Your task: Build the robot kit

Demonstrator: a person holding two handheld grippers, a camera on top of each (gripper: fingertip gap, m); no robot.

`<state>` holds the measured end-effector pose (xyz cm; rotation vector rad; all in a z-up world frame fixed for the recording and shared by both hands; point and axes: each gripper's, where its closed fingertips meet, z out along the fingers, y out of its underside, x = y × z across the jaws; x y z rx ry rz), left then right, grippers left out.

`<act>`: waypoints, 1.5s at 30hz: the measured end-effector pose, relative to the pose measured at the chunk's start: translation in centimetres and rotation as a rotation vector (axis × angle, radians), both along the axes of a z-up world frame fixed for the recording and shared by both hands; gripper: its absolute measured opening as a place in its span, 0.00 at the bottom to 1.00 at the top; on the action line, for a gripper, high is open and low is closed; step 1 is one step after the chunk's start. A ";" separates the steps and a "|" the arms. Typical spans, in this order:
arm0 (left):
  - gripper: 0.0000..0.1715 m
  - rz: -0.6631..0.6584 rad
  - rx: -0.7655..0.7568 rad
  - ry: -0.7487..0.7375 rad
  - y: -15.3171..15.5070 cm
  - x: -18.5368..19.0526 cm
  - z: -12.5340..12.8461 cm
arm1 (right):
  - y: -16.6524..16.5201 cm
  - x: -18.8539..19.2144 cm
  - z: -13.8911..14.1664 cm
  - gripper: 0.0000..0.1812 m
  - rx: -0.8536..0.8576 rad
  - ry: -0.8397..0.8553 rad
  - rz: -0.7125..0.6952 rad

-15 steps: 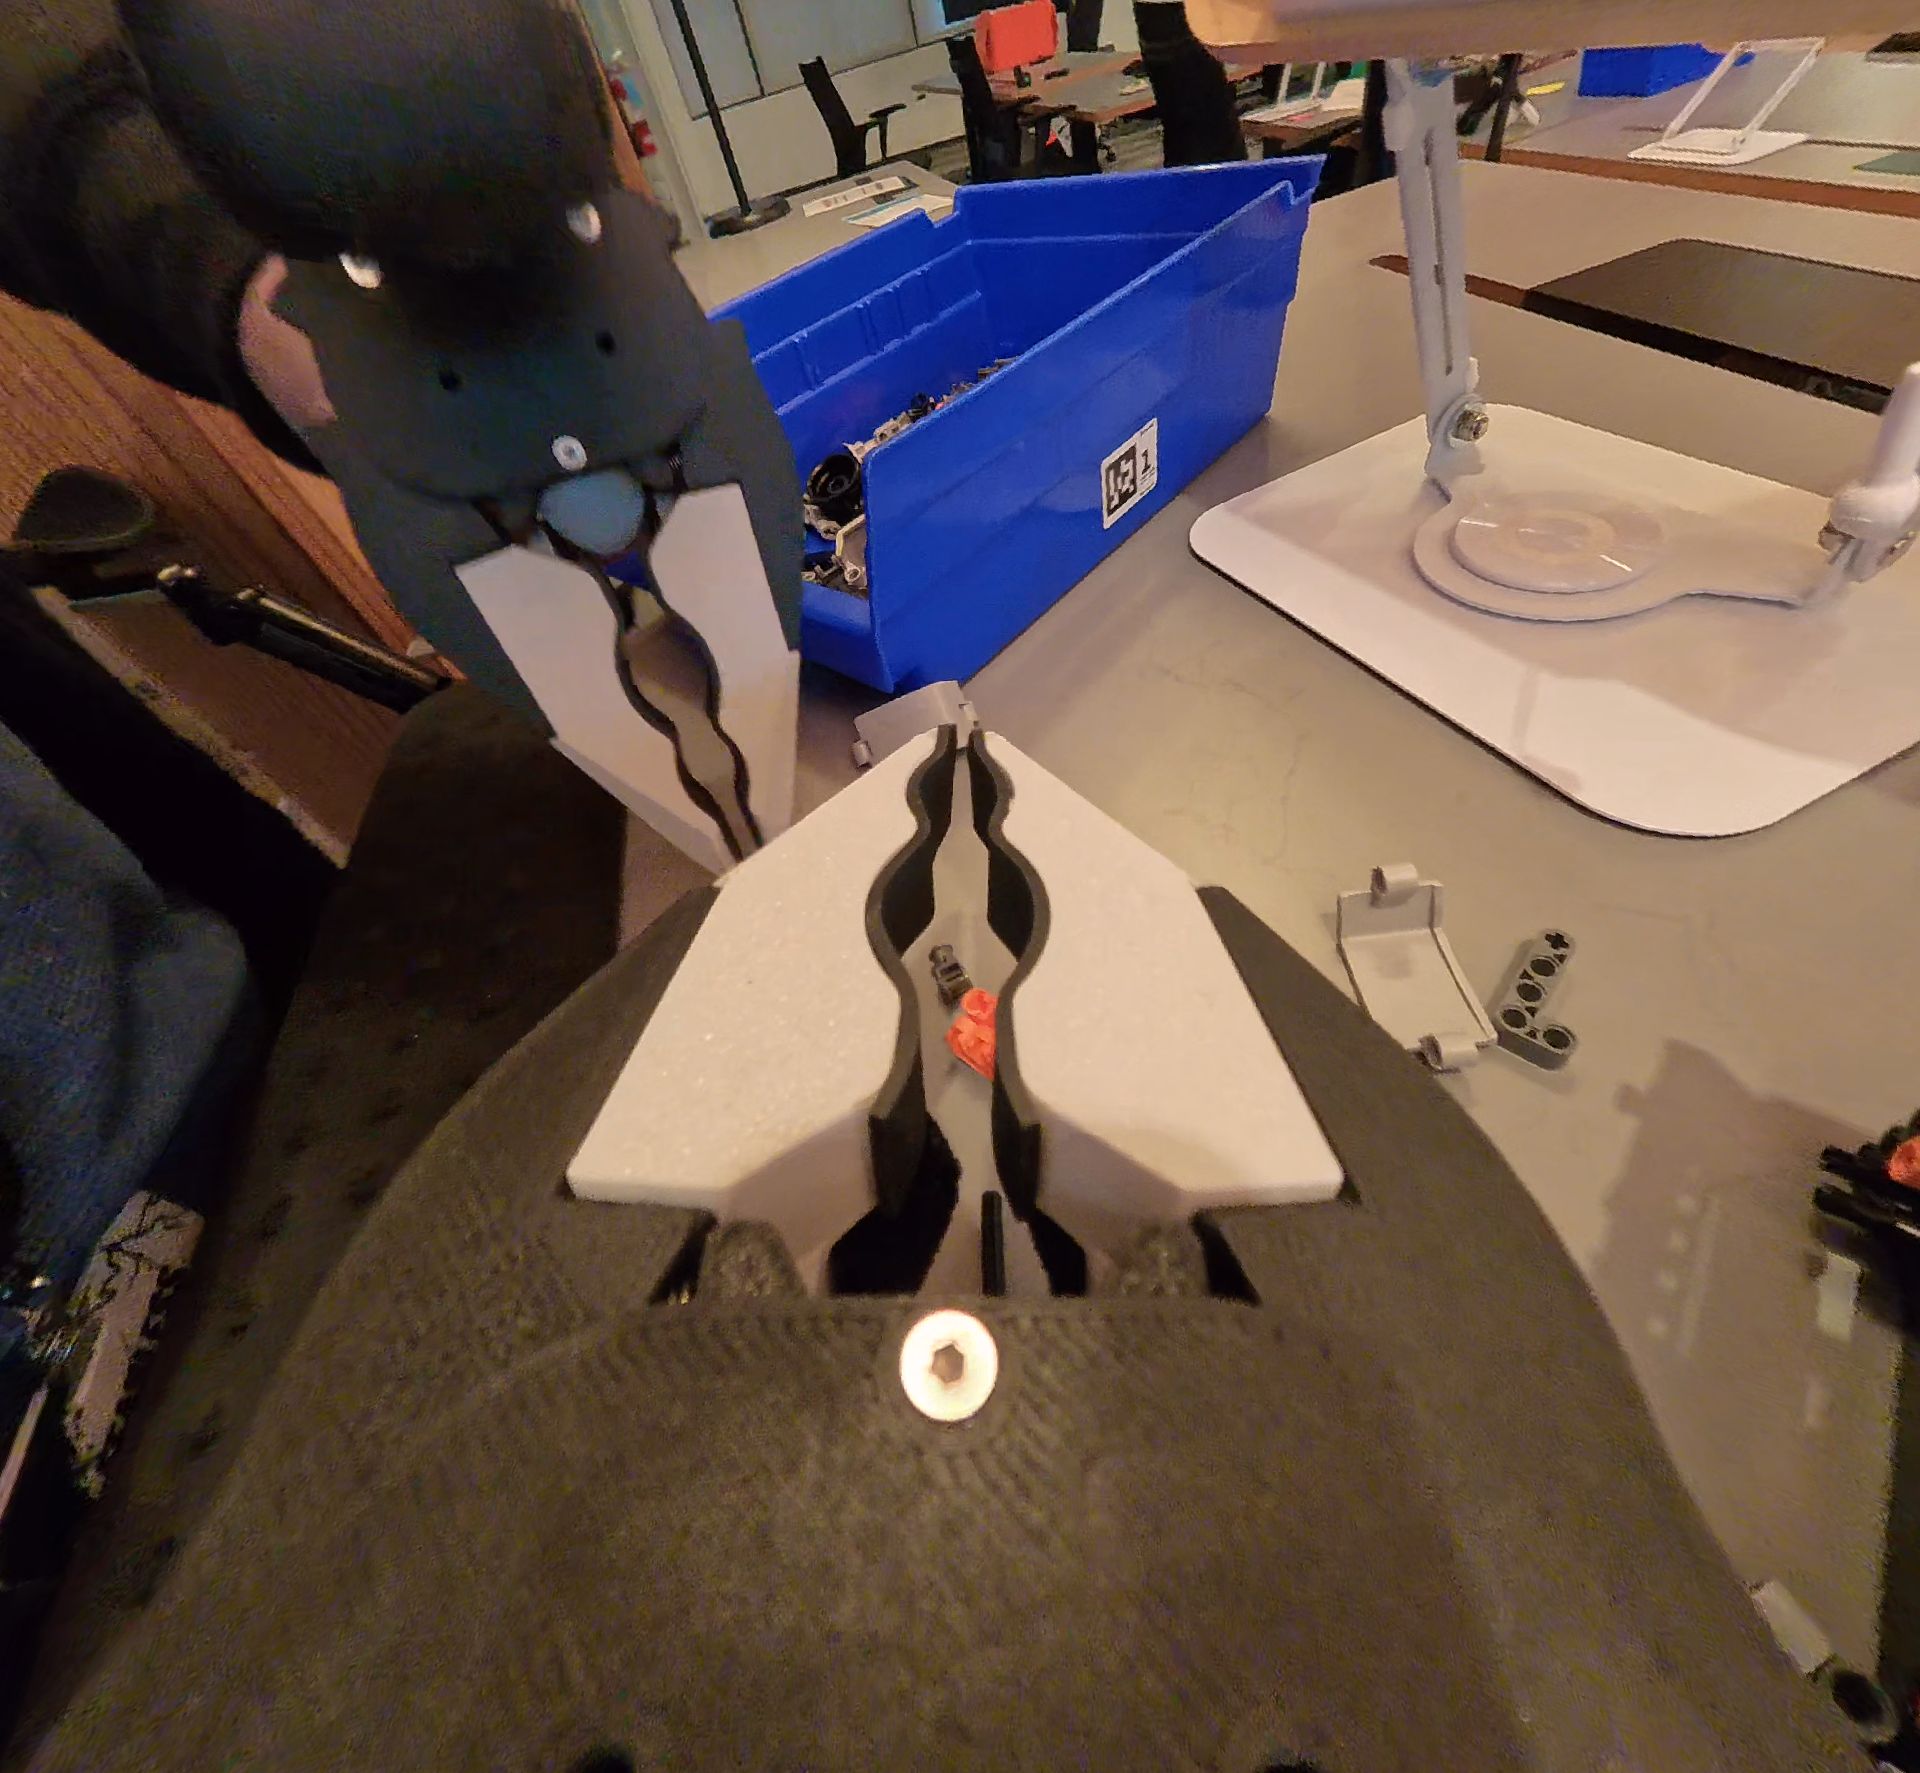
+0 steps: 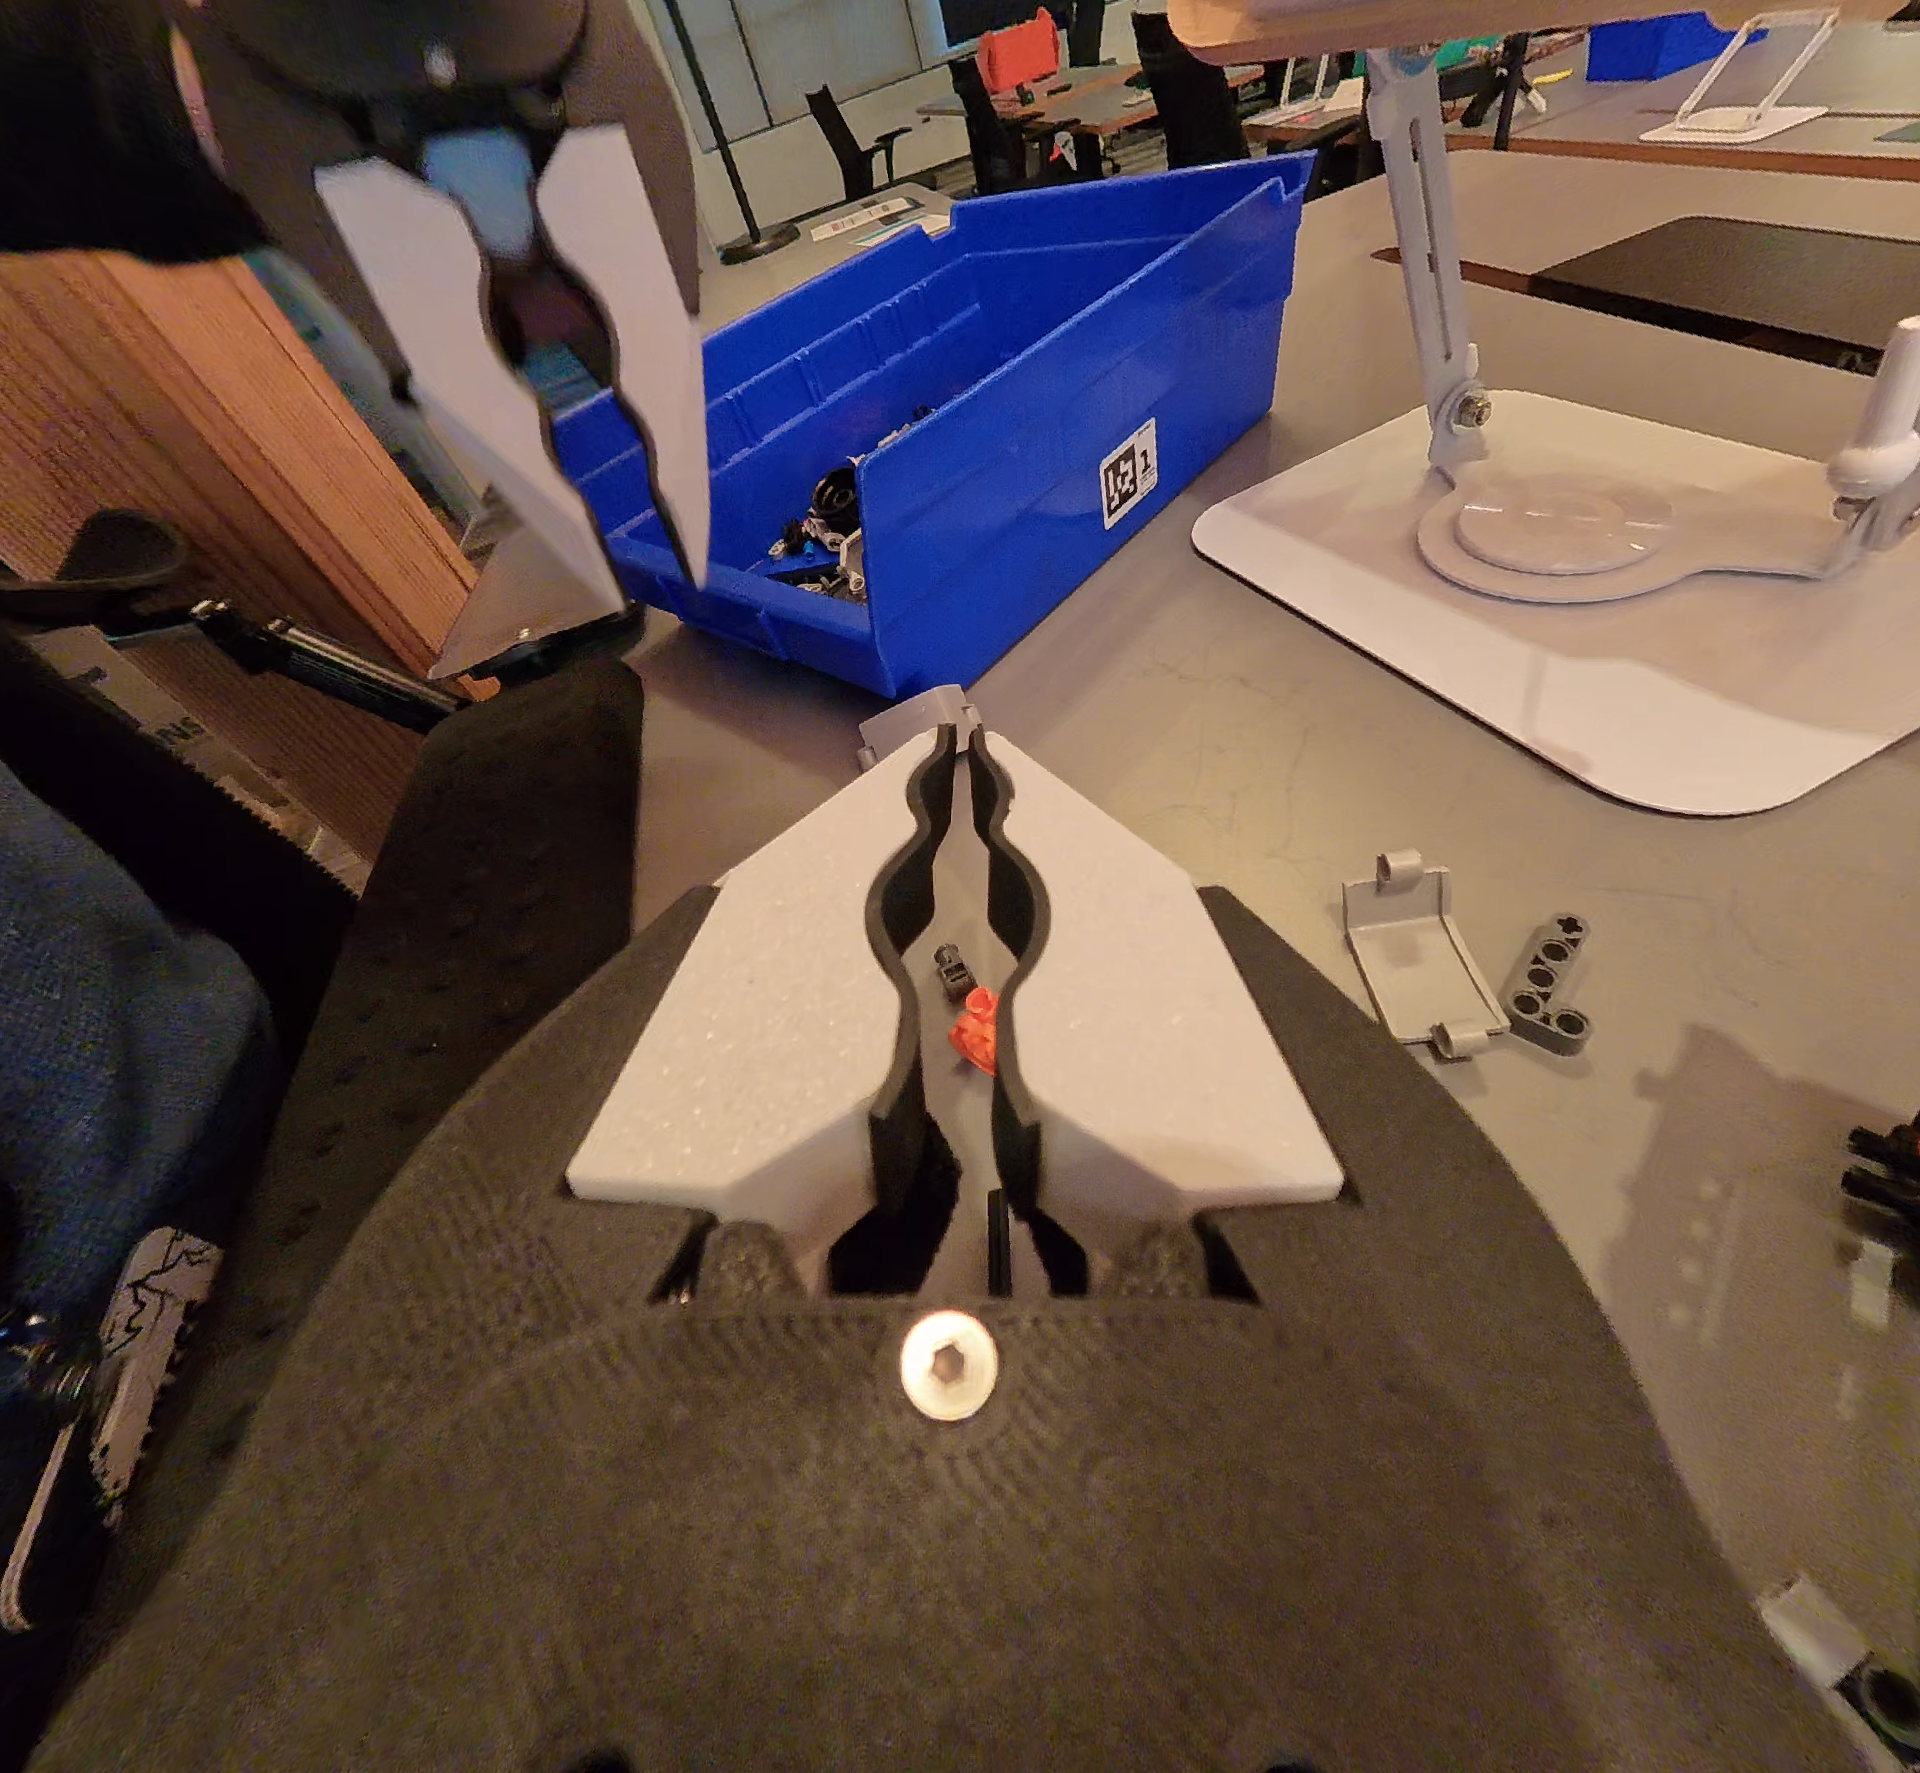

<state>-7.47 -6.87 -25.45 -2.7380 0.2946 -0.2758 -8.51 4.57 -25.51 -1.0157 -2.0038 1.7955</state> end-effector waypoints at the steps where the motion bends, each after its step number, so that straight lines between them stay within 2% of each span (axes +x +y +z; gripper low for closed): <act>1: 0.09 0.033 -0.068 0.023 -1.7 -1.6 0.4 | 0.0 0.0 0.0 0.00 -0.002 -0.001 0.000; 3: 0.06 0.064 -0.157 0.036 -5.1 -4.1 1.2 | 0.0 -0.1 0.0 0.00 -0.012 -0.007 0.000; 4: 0.09 0.094 -0.237 0.012 -7.1 -5.0 1.0 | 0.0 -0.1 -0.1 0.00 -0.016 -0.010 0.001; 6: 0.07 0.088 -0.329 0.053 -10.1 -7.0 0.2 | 0.0 -0.1 -0.2 0.00 -0.020 -0.019 0.004; 8: 0.10 0.078 -0.426 -0.002 -12.2 -7.1 -1.2 | -0.1 -0.2 -0.3 0.00 -0.021 -0.024 0.007; 14: 0.10 -0.069 -0.584 -0.049 -14.6 -6.1 -5.3 | -0.1 -0.3 -0.8 0.00 -0.017 -0.037 0.007; 17: 0.12 -0.131 -0.661 -0.012 -15.7 -6.0 -7.1 | -0.1 -0.4 -0.8 0.00 -0.012 -0.037 0.005; 21: 0.15 -0.166 -0.690 0.027 -16.3 -6.6 -8.2 | 0.0 -0.4 -0.8 0.00 -0.011 -0.035 0.000; 26: 0.14 -0.233 -0.697 0.091 -16.4 -6.8 -8.4 | 0.3 -0.5 -0.6 0.00 -0.016 -0.028 -0.008; 31: 0.11 -0.269 -0.616 0.190 -15.8 -7.2 -8.7 | 0.4 -0.4 -0.4 0.00 -0.019 -0.016 -0.013; 33: 0.08 -0.258 -0.577 0.238 -15.5 -7.9 -8.8 | 0.3 -0.4 -0.4 0.00 -0.022 -0.016 -0.010; 34: 0.13 -0.245 -0.558 0.269 -15.2 -8.5 -8.8 | 0.3 -0.4 -0.3 0.00 -0.022 -0.015 -0.009; 35: 0.12 -0.236 -0.539 0.280 -15.0 -8.8 -8.7 | 0.3 -0.4 -0.3 0.00 -0.023 -0.015 -0.008; 38: 0.13 -0.140 -0.506 0.256 -14.4 -9.8 -7.7 | 0.3 -0.3 -0.4 0.00 -0.024 -0.017 -0.007; 39: 0.13 -0.119 -0.514 0.215 -14.6 -9.7 -7.3 | 0.3 -0.3 -0.4 0.00 -0.024 -0.018 -0.005; 41: 0.19 -0.074 -0.556 0.129 -15.3 -9.3 -6.7 | 0.2 -0.3 -0.4 0.00 -0.026 -0.021 0.000; 43: 0.19 -0.060 -0.583 0.010 -15.7 -8.0 -6.2 | 0.1 -0.3 -0.4 0.00 -0.032 -0.024 0.005; 45: 0.19 -0.051 -0.602 -0.022 -15.9 -8.2 -6.0 | 0.1 -0.2 -0.4 0.00 -0.035 -0.025 0.008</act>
